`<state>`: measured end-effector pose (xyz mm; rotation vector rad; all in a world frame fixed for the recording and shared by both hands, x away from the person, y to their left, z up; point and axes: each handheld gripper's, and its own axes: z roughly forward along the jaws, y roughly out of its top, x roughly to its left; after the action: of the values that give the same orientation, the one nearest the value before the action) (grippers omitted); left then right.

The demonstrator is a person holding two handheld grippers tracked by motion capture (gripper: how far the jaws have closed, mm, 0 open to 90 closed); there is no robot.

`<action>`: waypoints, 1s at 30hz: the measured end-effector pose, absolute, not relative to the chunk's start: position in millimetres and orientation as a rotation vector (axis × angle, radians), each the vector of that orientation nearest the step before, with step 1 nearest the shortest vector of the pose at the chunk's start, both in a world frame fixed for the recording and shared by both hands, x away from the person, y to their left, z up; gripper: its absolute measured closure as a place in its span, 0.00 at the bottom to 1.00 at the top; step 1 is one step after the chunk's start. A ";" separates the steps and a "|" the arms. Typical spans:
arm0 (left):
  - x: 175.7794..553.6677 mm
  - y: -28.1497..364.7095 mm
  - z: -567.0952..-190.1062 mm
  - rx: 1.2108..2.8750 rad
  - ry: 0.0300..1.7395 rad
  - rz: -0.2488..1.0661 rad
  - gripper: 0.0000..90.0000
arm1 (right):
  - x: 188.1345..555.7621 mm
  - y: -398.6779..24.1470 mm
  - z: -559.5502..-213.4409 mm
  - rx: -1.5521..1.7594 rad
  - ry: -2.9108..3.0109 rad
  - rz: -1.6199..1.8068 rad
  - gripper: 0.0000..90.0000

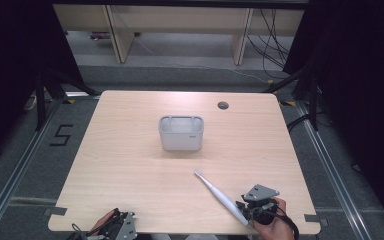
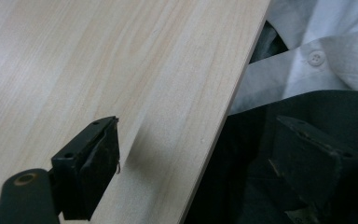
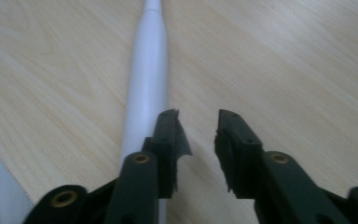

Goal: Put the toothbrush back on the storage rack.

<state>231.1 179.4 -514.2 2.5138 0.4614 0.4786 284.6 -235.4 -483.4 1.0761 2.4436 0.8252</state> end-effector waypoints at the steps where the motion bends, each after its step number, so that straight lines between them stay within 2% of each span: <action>1: 231.1 179.4 -514.2 2.514 0.461 0.479 0.17 | 286.4 -236.3 -480.5 1.069 2.443 0.823 0.68; 3: 231.2 179.6 -514.1 2.512 0.461 0.479 0.17 | 287.4 -235.9 -478.4 1.085 2.457 0.827 0.66; 4: 231.8 180.0 -514.4 2.507 0.454 0.456 0.17 | 289.3 -235.1 -474.3 1.096 2.471 0.839 0.60; 7: 231.9 179.7 -514.9 2.506 0.455 0.459 0.17 | 291.9 -233.0 -471.7 1.068 2.505 0.832 0.60; 19: 232.1 179.3 -515.5 2.509 0.456 0.453 0.17 | 306.7 -204.2 -463.1 1.038 2.633 0.748 0.43; 30: 231.9 179.6 -515.1 2.506 0.455 0.452 0.17 | 323.7 -175.7 -467.5 0.988 2.750 0.563 0.40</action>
<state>231.9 179.6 -515.1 2.5057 0.4548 0.4523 323.7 -175.7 -467.5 0.9882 2.7502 0.5634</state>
